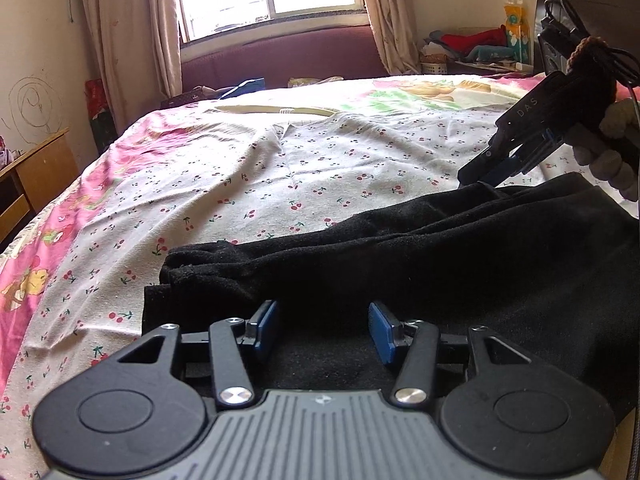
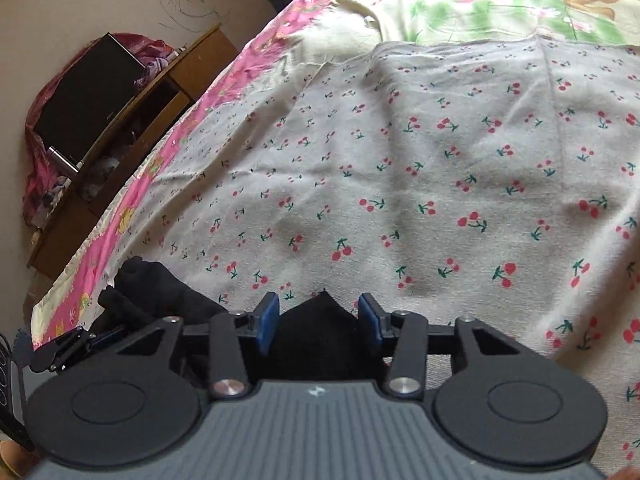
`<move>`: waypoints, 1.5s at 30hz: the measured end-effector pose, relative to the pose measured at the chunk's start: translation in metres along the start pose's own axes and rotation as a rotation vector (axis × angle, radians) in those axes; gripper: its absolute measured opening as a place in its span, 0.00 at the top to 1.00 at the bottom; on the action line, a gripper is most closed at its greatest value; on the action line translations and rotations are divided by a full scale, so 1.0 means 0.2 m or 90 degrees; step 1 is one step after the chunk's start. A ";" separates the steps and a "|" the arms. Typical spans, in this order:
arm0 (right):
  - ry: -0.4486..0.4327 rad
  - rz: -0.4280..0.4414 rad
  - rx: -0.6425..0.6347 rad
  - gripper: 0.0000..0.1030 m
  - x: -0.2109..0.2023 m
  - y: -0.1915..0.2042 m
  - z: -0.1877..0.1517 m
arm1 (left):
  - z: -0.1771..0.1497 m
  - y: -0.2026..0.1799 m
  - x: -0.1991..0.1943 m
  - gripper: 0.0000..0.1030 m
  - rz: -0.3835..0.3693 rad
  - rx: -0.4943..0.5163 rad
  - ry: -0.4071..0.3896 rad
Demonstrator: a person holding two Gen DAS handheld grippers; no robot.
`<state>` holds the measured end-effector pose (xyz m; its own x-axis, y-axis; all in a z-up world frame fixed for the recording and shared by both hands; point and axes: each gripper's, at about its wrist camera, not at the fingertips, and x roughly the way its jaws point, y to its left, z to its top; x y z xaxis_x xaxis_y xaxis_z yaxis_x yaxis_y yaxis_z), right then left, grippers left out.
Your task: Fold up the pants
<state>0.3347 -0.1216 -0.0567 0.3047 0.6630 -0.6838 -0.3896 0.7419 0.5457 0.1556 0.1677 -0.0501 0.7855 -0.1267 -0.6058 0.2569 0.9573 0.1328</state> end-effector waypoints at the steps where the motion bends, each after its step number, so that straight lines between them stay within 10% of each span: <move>1: 0.018 0.033 0.026 0.86 0.01 -0.03 -0.01 | 0.00 0.00 0.00 0.38 0.001 0.001 0.000; 5: 0.027 0.039 -0.002 0.96 -0.05 0.03 -0.10 | -0.01 0.00 0.00 0.37 0.003 0.003 -0.008; 11: -0.153 0.031 0.132 1.00 -0.13 -0.10 -0.19 | -0.02 -0.05 0.06 0.32 0.052 0.006 -0.025; 16: -0.135 -0.037 0.130 0.98 -0.03 -0.07 -0.15 | -0.01 -0.06 0.06 0.31 0.066 0.007 -0.017; 21: -0.235 -0.061 0.154 0.89 -0.52 -0.09 -0.29 | 0.00 -0.04 0.01 0.31 0.071 -0.005 -0.017; 26: -0.219 -0.083 0.213 0.50 -0.77 -0.05 -0.72 | 0.01 -0.07 -0.11 0.31 0.076 0.006 -0.041; 31: -0.177 -0.041 0.287 0.50 -0.61 -0.07 -0.95 | 0.01 -0.13 -0.21 0.31 0.041 -0.011 -0.064; 41: -0.270 0.075 0.317 0.62 -0.56 -0.07 -0.91 | -0.08 -0.25 -0.18 0.31 -0.005 -0.018 -0.061; 45: -0.227 0.040 0.363 0.62 -0.40 -0.12 -0.86 | -0.10 -0.28 -0.18 0.31 -0.008 0.017 -0.067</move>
<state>0.1701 -0.2101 -0.0990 0.6029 0.6262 -0.4943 0.0738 0.5732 0.8161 0.1017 0.1229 -0.0509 0.8365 -0.1666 -0.5221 0.2807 0.9485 0.1471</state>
